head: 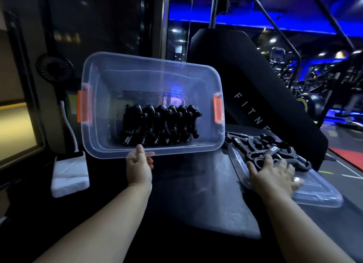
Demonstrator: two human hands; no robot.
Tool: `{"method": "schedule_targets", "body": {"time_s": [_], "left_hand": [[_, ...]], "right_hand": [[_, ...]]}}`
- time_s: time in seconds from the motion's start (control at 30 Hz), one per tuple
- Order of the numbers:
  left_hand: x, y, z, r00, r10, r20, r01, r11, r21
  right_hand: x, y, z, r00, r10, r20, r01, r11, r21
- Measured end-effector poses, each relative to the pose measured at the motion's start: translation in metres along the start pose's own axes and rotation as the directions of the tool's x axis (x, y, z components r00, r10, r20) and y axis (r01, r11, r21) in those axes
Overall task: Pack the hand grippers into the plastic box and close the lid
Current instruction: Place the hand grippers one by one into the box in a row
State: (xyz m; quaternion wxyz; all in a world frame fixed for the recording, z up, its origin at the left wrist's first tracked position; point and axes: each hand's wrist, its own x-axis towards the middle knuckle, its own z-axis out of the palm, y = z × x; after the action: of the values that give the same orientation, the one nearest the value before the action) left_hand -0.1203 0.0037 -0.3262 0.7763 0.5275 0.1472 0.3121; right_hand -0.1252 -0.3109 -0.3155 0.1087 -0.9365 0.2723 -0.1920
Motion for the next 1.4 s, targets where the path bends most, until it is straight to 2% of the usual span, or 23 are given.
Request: {"method": "schedule_targets", "body": {"time_s": [0.17, 0.3, 0.53, 0.7, 0.87, 1.1, 1.23, 1.4], "left_hand": [[0.000, 0.001, -0.001, 1.000, 0.004, -0.008, -0.004, 1.000, 0.003], [0.001, 0.001, -0.001, 1.000, 0.002, -0.004, -0.002, 1.000, 0.004], [0.002, 0.000, -0.001, 1.000, -0.003, 0.003, 0.003, 1.000, 0.007], [0.004, -0.002, -0.001, 1.000, 0.002, 0.005, -0.002, 1.000, 0.000], [0.005, -0.005, -0.002, 1.000, 0.002, 0.010, -0.002, 1.000, 0.007], [0.006, -0.004, -0.002, 1.000, 0.015, 0.016, -0.015, 1.000, 0.009], [0.004, -0.003, -0.001, 1.000, 0.014, 0.009, -0.014, 1.000, 0.003], [0.003, -0.004, -0.001, 1.000, 0.005, 0.004, -0.005, 1.000, 0.006]], "right_hand": [[-0.002, -0.001, -0.003, 0.996, -0.046, -0.076, 0.045, 0.999, -0.012], [-0.006, -0.004, -0.005, 0.983, -0.141, -0.119, 0.137, 0.990, -0.036], [-0.022, -0.014, -0.009, 0.934, -0.326, -0.148, 0.339, 0.938, 0.071], [-0.029, -0.020, -0.010, 0.902, -0.424, -0.078, 0.427, 0.904, 0.033], [-0.031, -0.017, -0.010, 0.868, -0.496, -0.024, 0.494, 0.856, 0.151], [-0.030, -0.020, -0.005, 0.825, -0.565, -0.024, 0.564, 0.818, 0.112], [-0.030, -0.019, -0.005, 0.805, -0.591, -0.042, 0.590, 0.806, -0.033], [-0.032, -0.021, -0.003, 0.770, -0.636, -0.059, 0.638, 0.770, 0.032]]}}
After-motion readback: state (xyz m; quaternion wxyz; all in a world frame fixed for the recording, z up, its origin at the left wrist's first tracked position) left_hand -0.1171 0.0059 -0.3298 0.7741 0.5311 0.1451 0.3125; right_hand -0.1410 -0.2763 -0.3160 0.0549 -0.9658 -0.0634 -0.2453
